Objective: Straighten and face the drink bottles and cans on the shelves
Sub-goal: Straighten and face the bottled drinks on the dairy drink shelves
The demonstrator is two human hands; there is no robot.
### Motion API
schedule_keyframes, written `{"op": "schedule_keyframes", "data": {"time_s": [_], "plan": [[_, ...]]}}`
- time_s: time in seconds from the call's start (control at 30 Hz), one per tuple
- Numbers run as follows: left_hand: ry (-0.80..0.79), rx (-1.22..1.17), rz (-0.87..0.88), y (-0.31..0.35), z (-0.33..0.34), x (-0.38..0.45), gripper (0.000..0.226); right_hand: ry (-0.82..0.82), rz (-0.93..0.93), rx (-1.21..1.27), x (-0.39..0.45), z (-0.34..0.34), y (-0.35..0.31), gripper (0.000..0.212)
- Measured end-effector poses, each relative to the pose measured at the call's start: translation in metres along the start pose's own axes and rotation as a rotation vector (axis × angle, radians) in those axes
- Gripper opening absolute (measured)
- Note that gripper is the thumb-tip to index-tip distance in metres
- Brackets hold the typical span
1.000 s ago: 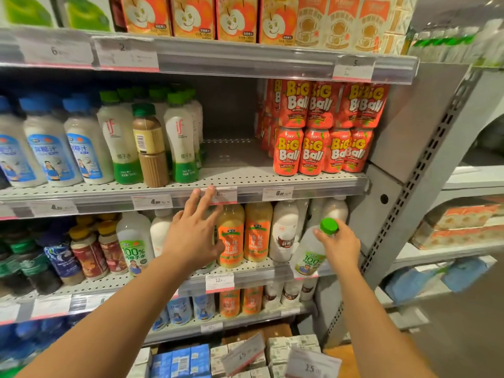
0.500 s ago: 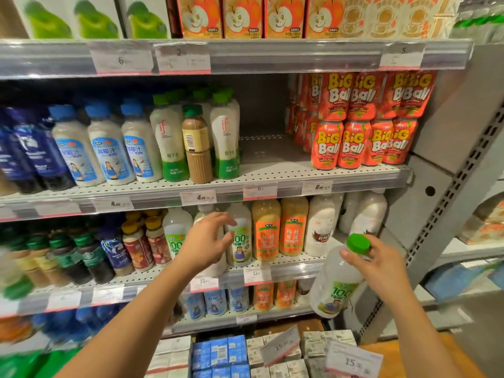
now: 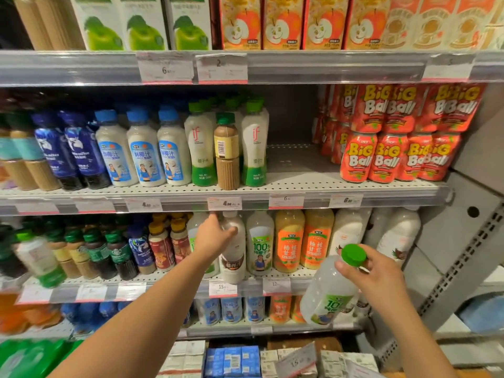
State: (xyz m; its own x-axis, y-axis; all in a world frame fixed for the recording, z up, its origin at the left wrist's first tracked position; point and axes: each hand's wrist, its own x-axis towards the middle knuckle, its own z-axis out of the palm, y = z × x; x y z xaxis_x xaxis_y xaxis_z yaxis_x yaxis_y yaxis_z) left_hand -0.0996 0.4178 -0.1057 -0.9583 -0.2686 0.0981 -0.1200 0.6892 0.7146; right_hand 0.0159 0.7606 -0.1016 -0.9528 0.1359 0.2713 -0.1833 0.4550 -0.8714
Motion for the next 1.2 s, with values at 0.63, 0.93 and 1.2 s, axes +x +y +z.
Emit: {"op": "schedule_keyframes", "data": {"time_s": [0.63,0.93,1.2], "plan": [[-0.003,-0.17,0.097,-0.026,0.028,-0.037,0.063,-0.084,-0.064,-0.039,0.013,0.047,-0.018,0.022],[0.147,-0.594,0.023,-0.068,-0.009,-0.097,0.045,-0.119,-0.143,0.015,0.027,0.102,-0.049,0.017],[0.248,-0.513,-0.009,-0.096,-0.062,-0.127,0.04,-0.128,-0.127,0.065,0.048,0.181,-0.069,0.018]]}}
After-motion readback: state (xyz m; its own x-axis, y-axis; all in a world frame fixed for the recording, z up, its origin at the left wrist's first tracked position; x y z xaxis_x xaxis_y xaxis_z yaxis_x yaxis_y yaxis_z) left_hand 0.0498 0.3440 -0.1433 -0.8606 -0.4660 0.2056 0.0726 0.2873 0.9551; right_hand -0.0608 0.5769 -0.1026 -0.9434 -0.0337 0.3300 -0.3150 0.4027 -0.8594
